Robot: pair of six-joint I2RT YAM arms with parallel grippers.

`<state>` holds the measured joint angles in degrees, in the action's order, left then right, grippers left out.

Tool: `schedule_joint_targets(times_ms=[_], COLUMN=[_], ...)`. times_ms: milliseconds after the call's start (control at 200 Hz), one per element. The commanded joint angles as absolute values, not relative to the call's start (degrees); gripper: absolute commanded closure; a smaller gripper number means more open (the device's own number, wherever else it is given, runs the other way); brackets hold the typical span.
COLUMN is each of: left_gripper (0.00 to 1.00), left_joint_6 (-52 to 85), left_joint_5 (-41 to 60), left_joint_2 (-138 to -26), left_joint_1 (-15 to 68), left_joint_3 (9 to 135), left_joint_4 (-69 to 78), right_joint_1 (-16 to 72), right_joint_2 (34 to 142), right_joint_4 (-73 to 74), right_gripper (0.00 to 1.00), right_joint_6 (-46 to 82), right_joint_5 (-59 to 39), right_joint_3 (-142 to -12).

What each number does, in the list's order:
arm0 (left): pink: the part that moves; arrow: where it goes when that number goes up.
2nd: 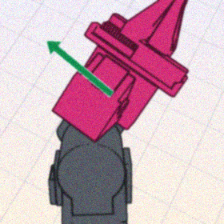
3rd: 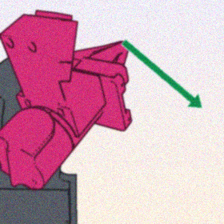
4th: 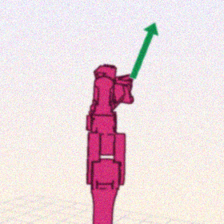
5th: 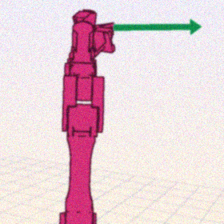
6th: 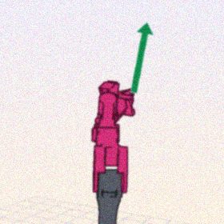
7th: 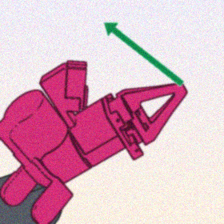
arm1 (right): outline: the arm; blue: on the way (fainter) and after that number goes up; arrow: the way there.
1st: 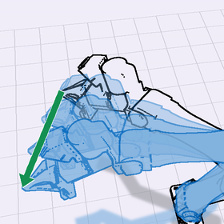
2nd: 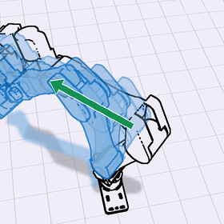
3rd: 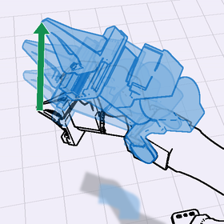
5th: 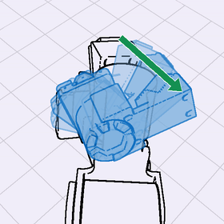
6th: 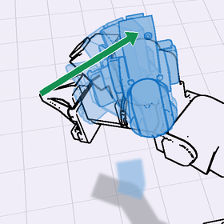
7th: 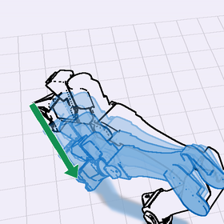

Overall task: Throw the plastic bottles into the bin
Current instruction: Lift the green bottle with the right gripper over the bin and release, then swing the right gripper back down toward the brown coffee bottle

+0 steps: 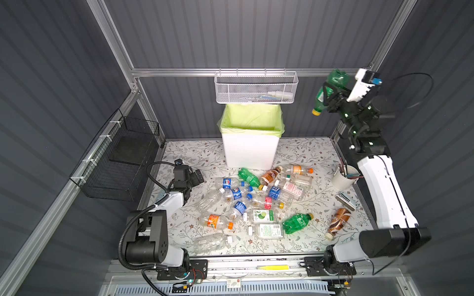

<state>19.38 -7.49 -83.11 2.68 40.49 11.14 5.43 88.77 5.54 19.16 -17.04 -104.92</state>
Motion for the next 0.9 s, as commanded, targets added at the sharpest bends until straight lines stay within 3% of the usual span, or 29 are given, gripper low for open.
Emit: schedule_joint_targets(times_ms=[0, 95, 175, 230, 285, 370, 490, 896], left_gripper=[0.0, 0.0, 0.0, 0.0, 0.0, 0.0, 0.0, 0.0], left_joint_6=[20.22, 20.64, 20.49, 19.9, 19.61, 19.81, 19.64, 14.06], left_joint_5=[-7.3, -7.48, -8.04, -8.64, -9.34, -9.66, -9.73, -21.39], left_joint_2=[-81.03, -80.82, -80.26, -79.56, -78.64, -77.39, -75.84, -73.52], left_joint_1=[2.72, 2.81, 2.81, 2.86, 2.81, 2.86, 3.28, 13.95], left_joint_3=[40.13, 40.43, 40.72, 40.85, 40.78, 40.31, 39.64, 40.36], left_joint_4=[9.4, 8.29, 7.1, 6.15, 5.34, 5.11, 5.49, 3.37], right_joint_1=[11.54, 16.3, 17.87, 17.93, 17.84, 17.91, 18.02, 17.66], right_joint_2=[100.07, 113.58, 124.14, 127.42, 125.61, 116.5, 99.72, 69.4], right_joint_4=[-0.69, -16.28, -30.36, -34.32, -33.46, -25.61, -7.91, -7.44], right_gripper=[0.5, 0.36, 0.02, 0.01, 0.01, 0.01, 0.01, 0.01], right_joint_6=[19.36, 14.0, 10.05, 9.73, 9.21, 8.98, 9.32, 16.45], right_joint_5=[-22.77, -22.43, -16.43, -12.45, -9.81, -7.17, -4.0, 19.93], right_joint_3=[-115.77, -132.9, -151.27, -160.06, -161.03, -148.83, -121.36, -69.91])
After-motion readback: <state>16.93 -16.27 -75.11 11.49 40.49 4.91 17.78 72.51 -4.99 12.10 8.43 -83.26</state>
